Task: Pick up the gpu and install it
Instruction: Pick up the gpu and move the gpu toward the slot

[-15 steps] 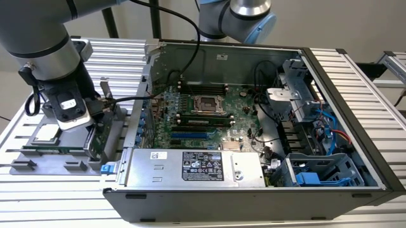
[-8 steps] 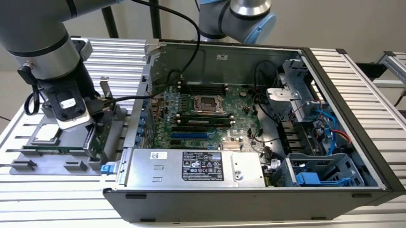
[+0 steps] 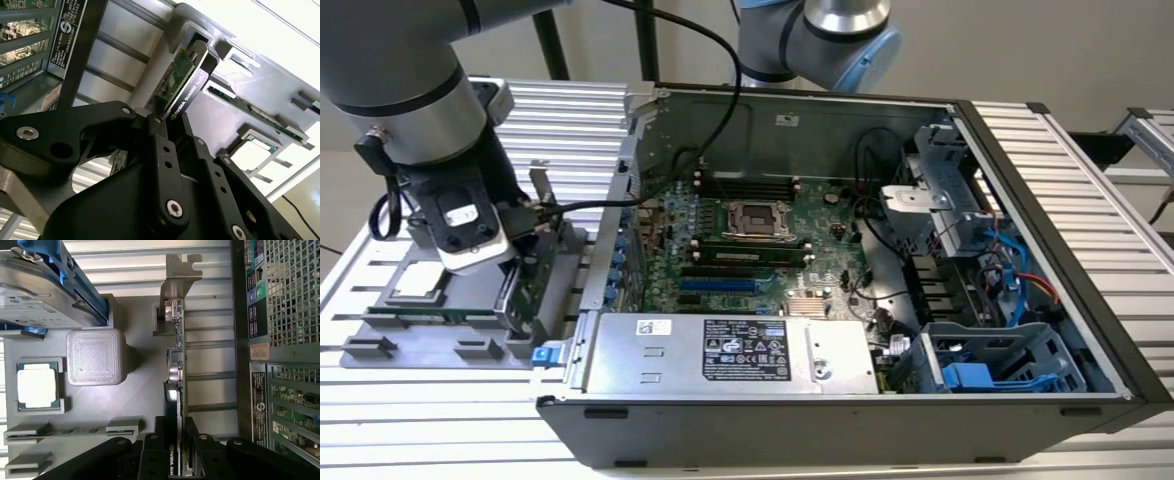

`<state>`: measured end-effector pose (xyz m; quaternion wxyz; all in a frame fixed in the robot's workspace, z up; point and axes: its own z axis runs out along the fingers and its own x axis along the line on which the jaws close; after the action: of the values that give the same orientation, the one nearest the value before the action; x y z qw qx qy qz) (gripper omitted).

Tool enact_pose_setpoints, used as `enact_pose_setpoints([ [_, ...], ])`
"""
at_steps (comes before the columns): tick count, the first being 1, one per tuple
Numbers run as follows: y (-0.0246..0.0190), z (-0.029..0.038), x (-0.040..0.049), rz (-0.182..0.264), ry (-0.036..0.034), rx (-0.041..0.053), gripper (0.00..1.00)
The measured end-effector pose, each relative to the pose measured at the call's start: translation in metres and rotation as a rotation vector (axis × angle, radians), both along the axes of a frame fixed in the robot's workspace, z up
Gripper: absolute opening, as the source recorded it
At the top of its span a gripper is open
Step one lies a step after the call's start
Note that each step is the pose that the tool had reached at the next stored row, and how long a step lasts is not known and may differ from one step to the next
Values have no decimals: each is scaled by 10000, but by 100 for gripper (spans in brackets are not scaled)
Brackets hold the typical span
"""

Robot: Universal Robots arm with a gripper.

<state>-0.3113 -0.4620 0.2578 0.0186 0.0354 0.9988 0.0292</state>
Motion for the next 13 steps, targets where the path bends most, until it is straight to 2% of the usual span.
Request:
enact_pose_setpoints([
  [13, 0, 32, 0, 0, -1, 0, 0],
])
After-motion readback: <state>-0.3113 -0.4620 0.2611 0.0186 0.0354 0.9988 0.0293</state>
